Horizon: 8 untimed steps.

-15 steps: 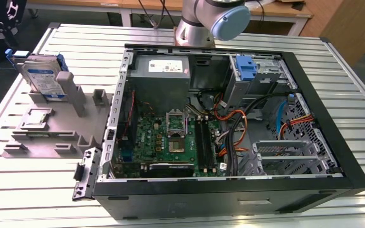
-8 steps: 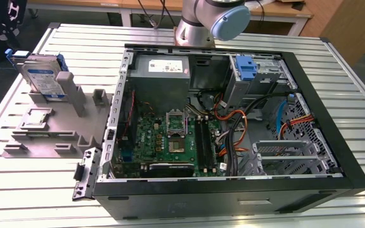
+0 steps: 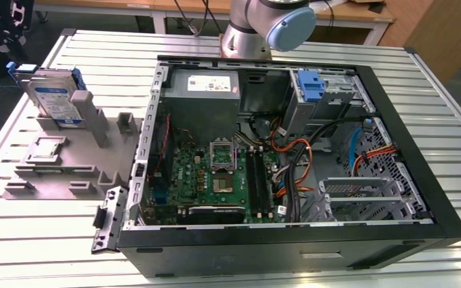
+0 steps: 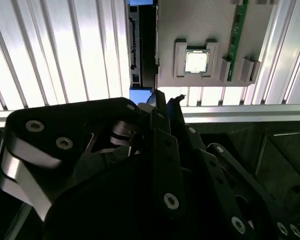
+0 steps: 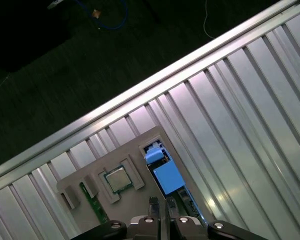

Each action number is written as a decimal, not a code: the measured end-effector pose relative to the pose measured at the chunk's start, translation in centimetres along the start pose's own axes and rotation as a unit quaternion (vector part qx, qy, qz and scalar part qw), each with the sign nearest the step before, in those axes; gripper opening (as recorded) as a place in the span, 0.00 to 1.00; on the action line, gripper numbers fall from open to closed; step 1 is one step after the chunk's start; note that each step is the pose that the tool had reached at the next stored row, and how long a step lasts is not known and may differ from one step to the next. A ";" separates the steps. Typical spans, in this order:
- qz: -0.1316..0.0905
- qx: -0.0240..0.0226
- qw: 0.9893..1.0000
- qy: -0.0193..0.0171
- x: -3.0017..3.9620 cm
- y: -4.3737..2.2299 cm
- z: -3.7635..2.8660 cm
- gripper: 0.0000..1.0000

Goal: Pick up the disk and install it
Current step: 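Pick up the disk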

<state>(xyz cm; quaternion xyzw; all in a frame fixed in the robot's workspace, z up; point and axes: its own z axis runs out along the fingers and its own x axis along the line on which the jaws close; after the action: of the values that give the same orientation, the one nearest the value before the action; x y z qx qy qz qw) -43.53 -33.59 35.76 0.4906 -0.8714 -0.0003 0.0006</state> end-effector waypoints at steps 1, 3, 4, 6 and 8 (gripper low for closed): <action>0.000 0.000 1.000 0.000 0.00 0.00 0.00 0.18; 0.000 0.000 1.000 0.000 0.00 0.00 0.00 0.25; 0.000 0.000 1.000 0.000 0.00 0.00 0.00 0.25; 0.000 0.000 1.000 0.000 0.00 0.00 0.00 0.25; 0.000 0.000 1.000 0.000 0.00 0.00 0.00 0.26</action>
<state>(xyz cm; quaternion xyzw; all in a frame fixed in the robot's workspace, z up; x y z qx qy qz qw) -43.53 -33.59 35.76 0.4907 -0.8714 -0.0003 0.0007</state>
